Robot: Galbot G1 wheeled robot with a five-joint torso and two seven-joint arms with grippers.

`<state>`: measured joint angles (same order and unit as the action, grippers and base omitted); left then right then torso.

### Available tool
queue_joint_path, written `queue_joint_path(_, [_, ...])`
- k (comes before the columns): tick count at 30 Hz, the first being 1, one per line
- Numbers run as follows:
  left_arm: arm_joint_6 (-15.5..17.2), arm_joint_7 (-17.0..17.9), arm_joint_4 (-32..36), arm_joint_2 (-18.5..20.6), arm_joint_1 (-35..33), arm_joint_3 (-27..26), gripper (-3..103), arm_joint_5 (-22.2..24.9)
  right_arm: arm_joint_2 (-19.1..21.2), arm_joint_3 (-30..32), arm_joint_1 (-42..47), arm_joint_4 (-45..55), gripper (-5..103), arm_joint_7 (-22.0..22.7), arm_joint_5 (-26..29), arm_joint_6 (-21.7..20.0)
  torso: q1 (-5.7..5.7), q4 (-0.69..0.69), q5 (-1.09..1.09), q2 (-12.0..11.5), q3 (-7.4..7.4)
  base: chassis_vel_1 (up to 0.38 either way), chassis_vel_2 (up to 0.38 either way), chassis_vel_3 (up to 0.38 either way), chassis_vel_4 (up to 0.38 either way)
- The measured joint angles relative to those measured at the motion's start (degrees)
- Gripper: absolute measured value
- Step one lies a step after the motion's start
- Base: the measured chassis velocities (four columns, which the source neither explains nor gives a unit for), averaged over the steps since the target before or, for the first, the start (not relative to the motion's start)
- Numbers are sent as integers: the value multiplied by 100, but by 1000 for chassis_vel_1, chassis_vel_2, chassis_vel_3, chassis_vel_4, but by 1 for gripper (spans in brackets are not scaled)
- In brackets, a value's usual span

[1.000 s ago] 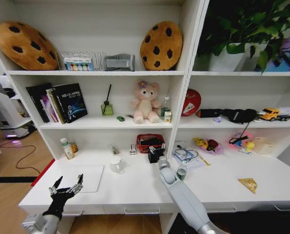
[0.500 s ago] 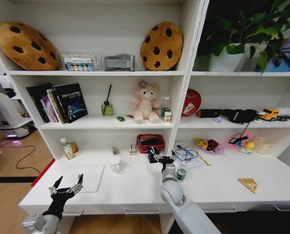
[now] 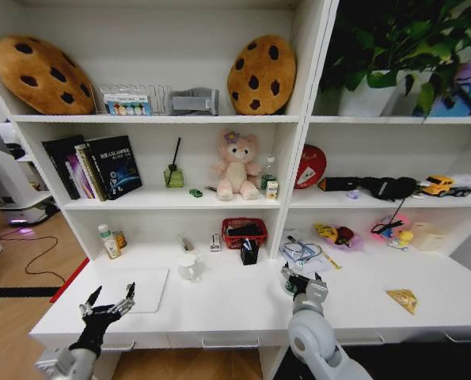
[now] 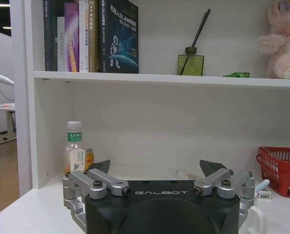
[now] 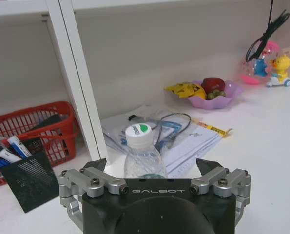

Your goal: Organize the objects on the table.

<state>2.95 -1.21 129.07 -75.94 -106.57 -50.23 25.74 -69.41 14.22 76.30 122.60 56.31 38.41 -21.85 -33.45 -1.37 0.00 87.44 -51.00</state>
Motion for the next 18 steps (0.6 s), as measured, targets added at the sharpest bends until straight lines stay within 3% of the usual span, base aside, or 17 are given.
queue_joint_path(13, [0, 0, 0, 0, 0, 0, 100, 0, -116, 167, -429, -1207, 102, -527, -243, 197, -1, 0, 0, 0, -1, 0, 0, 0, 0])
queue_joint_path(15, [0, 0, 0, 0, 0, 0, 100, 0, -134, 139, -400, -1296, 88, -604, -267, 239, -1, 0, 0, 0, -1, 0, 0, 0, 0])
queue_joint_path(18, [0, 0, 0, 0, 0, 0, 100, 0, -148, 134, -394, -1370, 83, -656, -297, 283, -1, 0, 0, 0, -1, 0, 0, 0, 0])
